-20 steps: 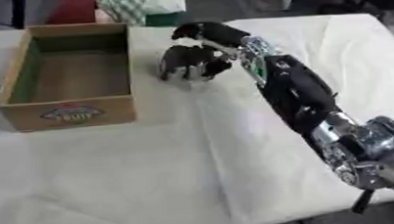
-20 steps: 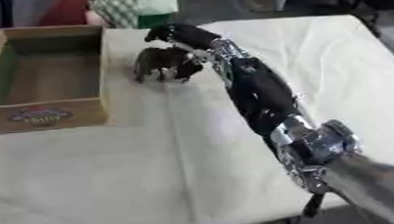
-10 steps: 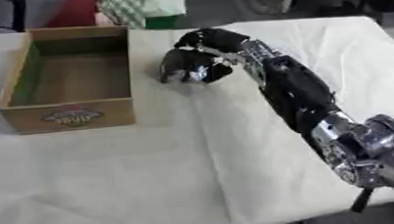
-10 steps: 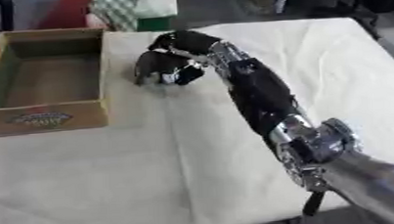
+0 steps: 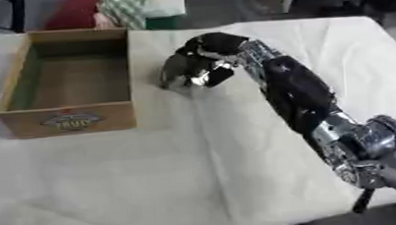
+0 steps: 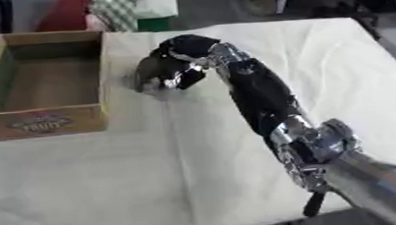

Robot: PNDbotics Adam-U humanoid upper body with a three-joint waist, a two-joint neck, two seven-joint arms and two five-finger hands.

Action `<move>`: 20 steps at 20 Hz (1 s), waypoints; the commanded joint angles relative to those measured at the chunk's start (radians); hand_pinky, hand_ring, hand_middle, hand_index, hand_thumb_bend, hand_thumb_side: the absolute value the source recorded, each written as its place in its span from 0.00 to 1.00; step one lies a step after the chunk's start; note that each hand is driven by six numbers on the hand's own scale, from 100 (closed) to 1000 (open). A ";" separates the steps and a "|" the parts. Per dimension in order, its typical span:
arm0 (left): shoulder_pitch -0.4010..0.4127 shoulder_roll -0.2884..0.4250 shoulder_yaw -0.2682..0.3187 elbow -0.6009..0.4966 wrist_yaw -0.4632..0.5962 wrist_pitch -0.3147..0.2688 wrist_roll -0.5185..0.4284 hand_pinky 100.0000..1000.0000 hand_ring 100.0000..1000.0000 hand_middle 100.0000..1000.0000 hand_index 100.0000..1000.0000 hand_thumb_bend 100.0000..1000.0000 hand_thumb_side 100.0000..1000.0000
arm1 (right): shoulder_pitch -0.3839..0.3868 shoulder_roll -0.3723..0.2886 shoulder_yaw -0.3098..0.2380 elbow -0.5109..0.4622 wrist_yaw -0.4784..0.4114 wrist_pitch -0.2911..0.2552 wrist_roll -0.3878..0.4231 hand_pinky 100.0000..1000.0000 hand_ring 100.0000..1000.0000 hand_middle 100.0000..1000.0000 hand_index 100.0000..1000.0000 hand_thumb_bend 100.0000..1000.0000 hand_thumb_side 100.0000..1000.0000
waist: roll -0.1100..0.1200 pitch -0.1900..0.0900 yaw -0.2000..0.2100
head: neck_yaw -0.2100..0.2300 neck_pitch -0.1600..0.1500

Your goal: Pick up objects on the table and place them in the box.

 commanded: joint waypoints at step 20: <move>-0.011 0.013 0.005 -0.013 0.002 -0.003 -0.001 0.64 0.65 0.54 0.52 0.00 0.84 | -0.057 -0.022 0.006 -0.109 -0.152 -0.062 -0.064 0.68 0.47 0.12 0.31 0.00 0.19 | 0.004 -0.018 -0.006 | -0.004 -0.009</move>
